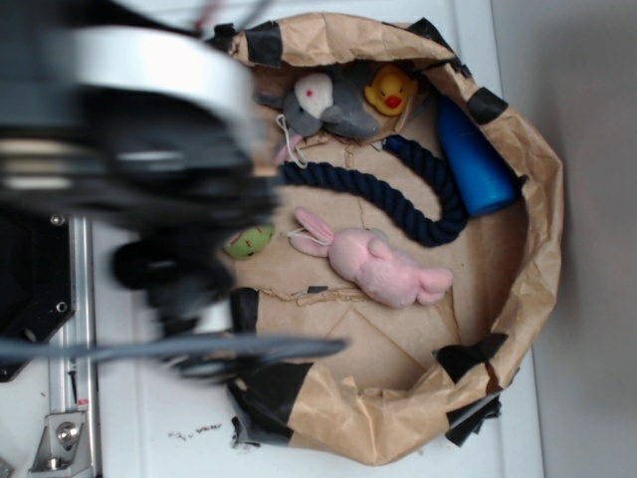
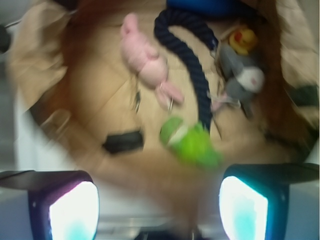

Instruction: Grab the green animal.

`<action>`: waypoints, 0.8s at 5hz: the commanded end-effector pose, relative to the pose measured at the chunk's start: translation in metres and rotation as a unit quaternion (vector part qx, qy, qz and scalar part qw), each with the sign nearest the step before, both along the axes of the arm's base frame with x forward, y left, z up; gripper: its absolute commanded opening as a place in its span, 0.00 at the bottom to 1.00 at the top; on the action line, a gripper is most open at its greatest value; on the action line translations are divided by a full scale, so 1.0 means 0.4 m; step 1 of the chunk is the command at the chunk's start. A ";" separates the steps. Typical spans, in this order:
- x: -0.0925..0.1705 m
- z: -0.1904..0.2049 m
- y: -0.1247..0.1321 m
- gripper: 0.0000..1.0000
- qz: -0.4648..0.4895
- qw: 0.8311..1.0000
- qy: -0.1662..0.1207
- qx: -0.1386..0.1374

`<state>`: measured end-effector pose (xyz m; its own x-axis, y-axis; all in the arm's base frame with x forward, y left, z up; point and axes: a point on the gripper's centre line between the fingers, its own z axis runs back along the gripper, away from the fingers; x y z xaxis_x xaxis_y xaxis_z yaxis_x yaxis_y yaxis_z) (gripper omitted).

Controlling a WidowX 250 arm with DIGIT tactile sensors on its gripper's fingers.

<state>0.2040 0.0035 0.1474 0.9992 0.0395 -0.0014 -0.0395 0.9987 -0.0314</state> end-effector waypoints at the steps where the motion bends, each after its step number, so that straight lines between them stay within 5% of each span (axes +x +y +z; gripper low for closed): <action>1: 0.008 -0.182 0.012 1.00 -0.093 0.995 0.025 -0.002; 2: -0.058 -0.257 -0.014 1.00 -0.182 0.983 0.027 0.028; 3: -0.047 -0.297 -0.007 1.00 -0.188 0.980 0.008 0.061; 4: -0.015 -0.305 0.019 1.00 -0.160 0.983 0.020 0.082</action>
<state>0.1970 0.0093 0.0257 0.9606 -0.2695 -0.0679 0.2760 0.9535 0.1207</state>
